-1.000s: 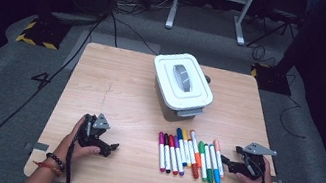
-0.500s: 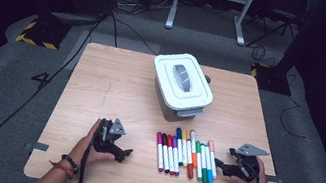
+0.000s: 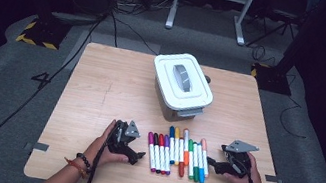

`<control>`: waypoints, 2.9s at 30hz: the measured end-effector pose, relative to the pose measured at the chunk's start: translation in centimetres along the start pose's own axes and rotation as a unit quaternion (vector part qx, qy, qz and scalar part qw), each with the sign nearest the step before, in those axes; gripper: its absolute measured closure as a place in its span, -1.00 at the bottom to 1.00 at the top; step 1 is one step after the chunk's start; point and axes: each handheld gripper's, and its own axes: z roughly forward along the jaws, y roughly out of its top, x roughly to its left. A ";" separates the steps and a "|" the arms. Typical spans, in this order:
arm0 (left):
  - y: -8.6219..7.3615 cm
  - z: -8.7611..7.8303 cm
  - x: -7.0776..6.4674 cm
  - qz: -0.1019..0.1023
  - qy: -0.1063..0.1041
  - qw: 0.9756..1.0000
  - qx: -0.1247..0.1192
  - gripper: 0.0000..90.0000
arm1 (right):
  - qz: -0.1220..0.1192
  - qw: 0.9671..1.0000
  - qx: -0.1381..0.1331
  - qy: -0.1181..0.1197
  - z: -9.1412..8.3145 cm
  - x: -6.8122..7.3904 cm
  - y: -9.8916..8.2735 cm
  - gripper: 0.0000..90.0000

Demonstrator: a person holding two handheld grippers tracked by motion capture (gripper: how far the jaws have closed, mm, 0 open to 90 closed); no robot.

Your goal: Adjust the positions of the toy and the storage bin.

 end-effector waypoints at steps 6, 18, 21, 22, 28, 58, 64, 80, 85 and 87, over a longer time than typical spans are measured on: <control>-0.3 -0.2 0.5 -0.004 0.002 1.000 0.000 -0.99 | 0.000 1.000 -0.004 0.024 0.8 0.2 0.6 -0.59; -1.2 -1.1 1.5 -0.012 0.009 1.000 0.000 -0.99 | -0.015 0.999 -0.011 0.033 2.3 1.4 2.0 -0.59; -1.6 -1.4 1.8 -0.015 0.012 1.000 0.000 -0.99 | -0.011 0.999 -0.012 0.037 2.7 1.5 2.3 -0.60; -1.6 -1.4 1.8 -0.015 0.012 1.000 0.000 -0.99 | -0.011 0.999 -0.012 0.037 2.7 1.5 2.3 -0.60; -2.6 -2.3 2.6 -0.022 0.018 1.000 -0.001 -0.99 | -0.016 0.999 -0.007 0.041 3.4 2.1 3.2 -0.59; -4.7 -4.2 3.8 -0.028 0.023 0.999 -0.001 -1.00 | -0.006 0.998 -0.034 0.050 3.1 1.4 4.4 -0.40; -4.7 -4.1 3.8 -0.028 0.022 0.999 -0.001 -1.00 | -0.011 0.998 -0.048 0.035 1.5 1.0 5.1 -0.26; -4.7 -4.2 3.8 -0.031 0.023 0.999 -0.001 -1.00 | -0.009 0.995 -0.099 0.012 -3.8 -1.0 11.3 -0.24; -4.7 -4.2 3.8 -0.031 0.023 0.999 -0.001 -1.00 | -0.019 0.994 -0.102 0.012 -4.1 -0.8 14.7 -0.23; -4.7 -4.2 3.8 -0.031 0.023 0.999 -0.001 -1.00 | -0.028 0.995 -0.100 0.006 -3.9 -0.6 16.0 -0.23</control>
